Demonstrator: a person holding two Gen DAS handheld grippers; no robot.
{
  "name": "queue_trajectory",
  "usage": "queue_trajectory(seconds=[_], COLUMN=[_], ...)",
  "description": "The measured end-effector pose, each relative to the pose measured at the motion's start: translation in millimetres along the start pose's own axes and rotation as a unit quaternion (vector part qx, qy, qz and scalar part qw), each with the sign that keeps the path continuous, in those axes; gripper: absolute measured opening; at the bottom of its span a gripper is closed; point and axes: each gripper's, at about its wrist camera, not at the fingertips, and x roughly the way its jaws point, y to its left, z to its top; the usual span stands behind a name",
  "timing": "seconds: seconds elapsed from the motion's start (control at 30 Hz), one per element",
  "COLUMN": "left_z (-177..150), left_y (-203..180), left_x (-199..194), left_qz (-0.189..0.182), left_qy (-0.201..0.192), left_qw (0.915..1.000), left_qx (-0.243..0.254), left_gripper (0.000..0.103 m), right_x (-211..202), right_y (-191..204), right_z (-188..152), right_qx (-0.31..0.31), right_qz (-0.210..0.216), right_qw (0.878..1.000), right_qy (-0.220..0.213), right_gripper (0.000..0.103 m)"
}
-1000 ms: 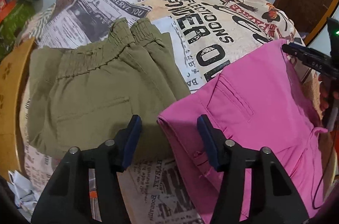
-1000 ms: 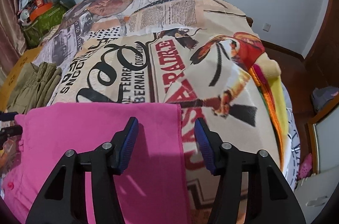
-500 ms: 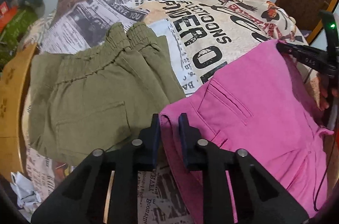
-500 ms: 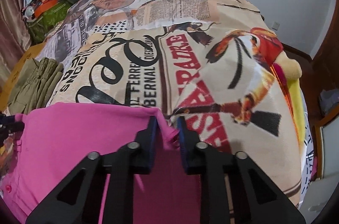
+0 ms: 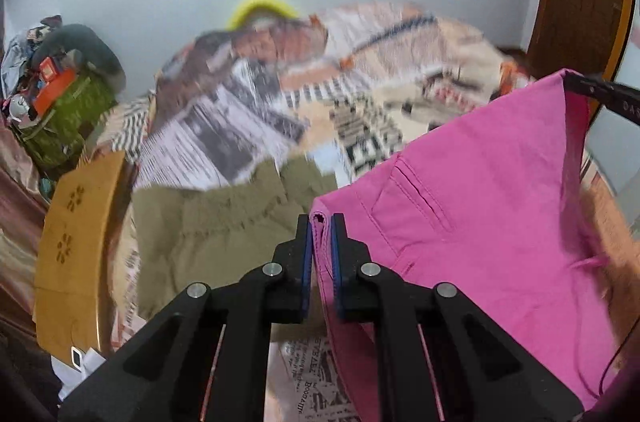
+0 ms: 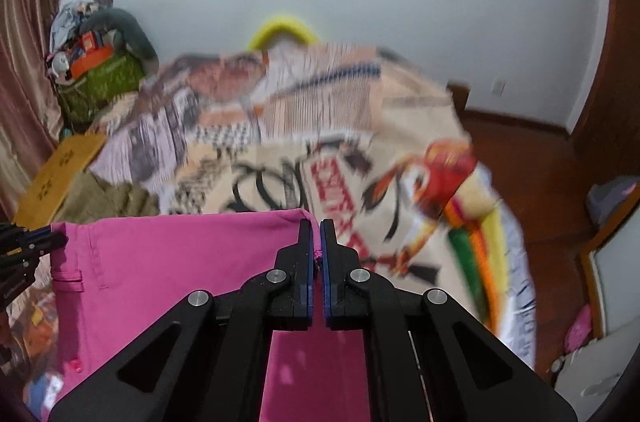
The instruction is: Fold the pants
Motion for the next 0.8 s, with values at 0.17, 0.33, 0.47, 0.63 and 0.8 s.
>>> queue_trajectory(seconds=[0.17,0.33,0.47,0.63,0.8], left_z=[8.9,-2.9,-20.7,-49.8,-81.3], left_y=[4.2,-3.2,-7.8,-13.4,-17.3], left_x=[-40.1,-66.3,-83.3,-102.7,-115.0], left_qz=[-0.019,-0.020,-0.027,-0.038,-0.053], left_qy=[-0.023,-0.022,-0.017,-0.003,0.014], left_qw=[0.9995,0.9996,0.9995,0.9992,0.9984], left_qx=[-0.012,0.002,0.008,0.014,0.012], left_gripper=[0.007,0.007,0.007,0.007,0.007], right_x=[-46.7,-79.4,-101.2,-121.6,-135.4], right_y=[-2.5,2.5,9.3,10.0,2.0], right_z=[7.7,-8.0,-31.8,-57.2,-84.8], right_qx=[0.025,0.024,0.014,0.014,0.039], right_qz=[0.024,0.032,0.033,0.030,0.037], right_qw=[0.999,0.999,0.999,0.999,0.998], right_qy=[-0.020,-0.020,-0.009,0.004,0.022], right_gripper=[0.003,0.003,0.003,0.003,0.003])
